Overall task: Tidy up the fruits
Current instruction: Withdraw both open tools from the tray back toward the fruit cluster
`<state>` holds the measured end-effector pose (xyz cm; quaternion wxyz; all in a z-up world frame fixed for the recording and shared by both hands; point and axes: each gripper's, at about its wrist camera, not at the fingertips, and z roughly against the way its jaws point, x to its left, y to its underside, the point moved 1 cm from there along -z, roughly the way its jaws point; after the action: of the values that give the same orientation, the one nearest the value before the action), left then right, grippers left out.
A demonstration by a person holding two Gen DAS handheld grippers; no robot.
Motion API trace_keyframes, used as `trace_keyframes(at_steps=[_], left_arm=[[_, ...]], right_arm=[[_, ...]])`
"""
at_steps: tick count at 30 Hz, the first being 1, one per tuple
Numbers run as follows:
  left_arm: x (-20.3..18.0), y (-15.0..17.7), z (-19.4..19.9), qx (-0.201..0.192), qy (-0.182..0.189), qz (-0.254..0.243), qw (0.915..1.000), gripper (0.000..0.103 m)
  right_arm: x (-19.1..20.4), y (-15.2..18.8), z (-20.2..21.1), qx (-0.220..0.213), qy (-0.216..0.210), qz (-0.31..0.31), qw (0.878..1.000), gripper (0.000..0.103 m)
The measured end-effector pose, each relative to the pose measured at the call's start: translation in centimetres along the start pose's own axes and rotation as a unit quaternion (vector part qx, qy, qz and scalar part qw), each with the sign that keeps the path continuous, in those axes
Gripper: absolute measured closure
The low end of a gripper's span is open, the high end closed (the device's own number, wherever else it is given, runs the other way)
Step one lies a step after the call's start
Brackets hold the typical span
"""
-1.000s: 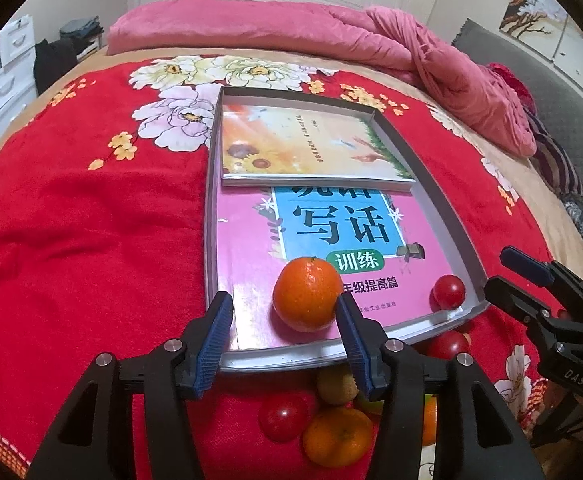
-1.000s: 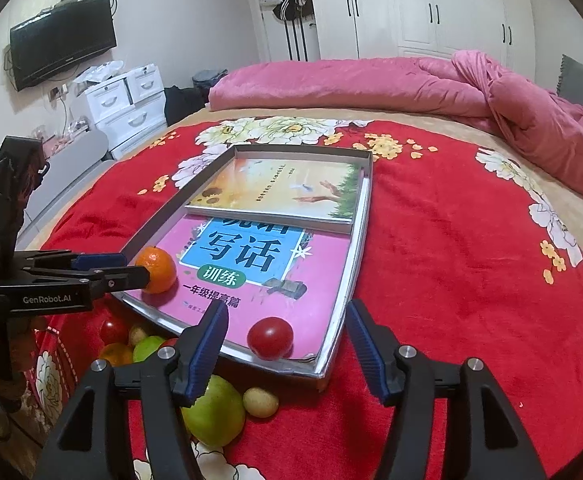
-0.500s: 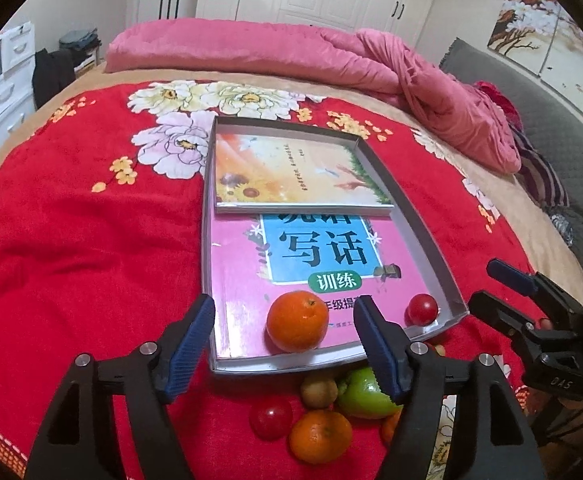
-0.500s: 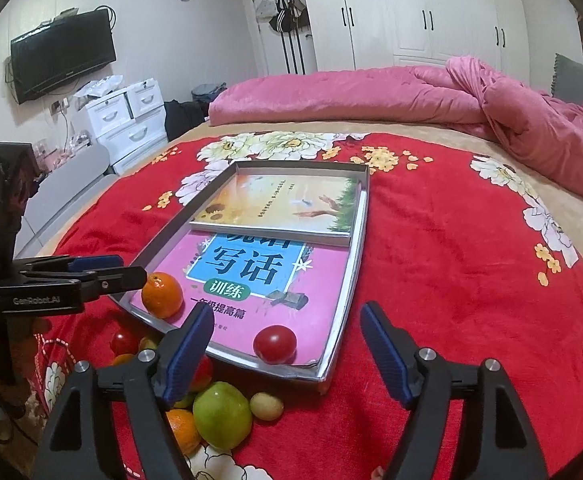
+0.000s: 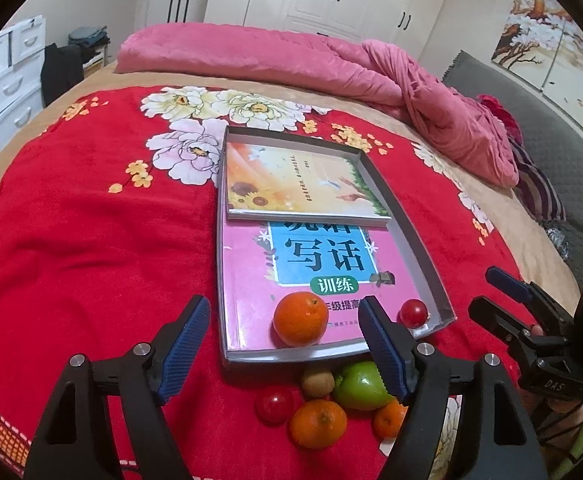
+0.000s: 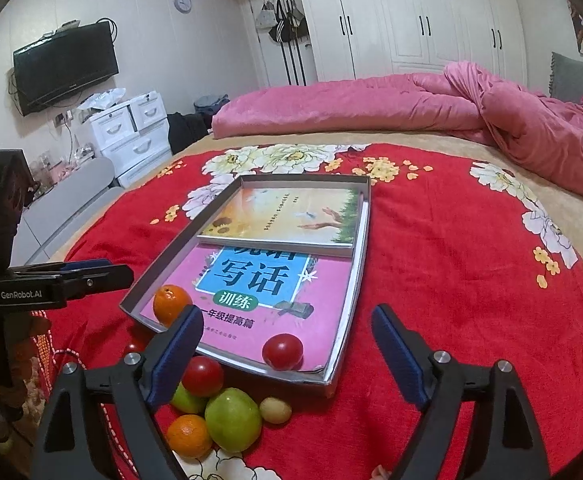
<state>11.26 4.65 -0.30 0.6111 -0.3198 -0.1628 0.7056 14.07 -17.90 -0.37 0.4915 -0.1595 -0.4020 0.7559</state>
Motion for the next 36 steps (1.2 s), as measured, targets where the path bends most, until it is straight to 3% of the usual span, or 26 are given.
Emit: trace_keyframes(at_steps=[12, 36], left_arm=[[0.0, 0.0, 1.9, -0.012, 0.012, -0.001, 0.9999, 0.025], [-1.3, 2.7, 2.7, 0.022, 0.011, -0.033, 0.9992, 0.025]], right_arm=[[0.4, -0.1, 0.9, -0.006, -0.010, -0.004, 1.000, 0.014], [3.0, 0.8, 2.1, 0.003, -0.025, 0.020, 0.999, 0.013]])
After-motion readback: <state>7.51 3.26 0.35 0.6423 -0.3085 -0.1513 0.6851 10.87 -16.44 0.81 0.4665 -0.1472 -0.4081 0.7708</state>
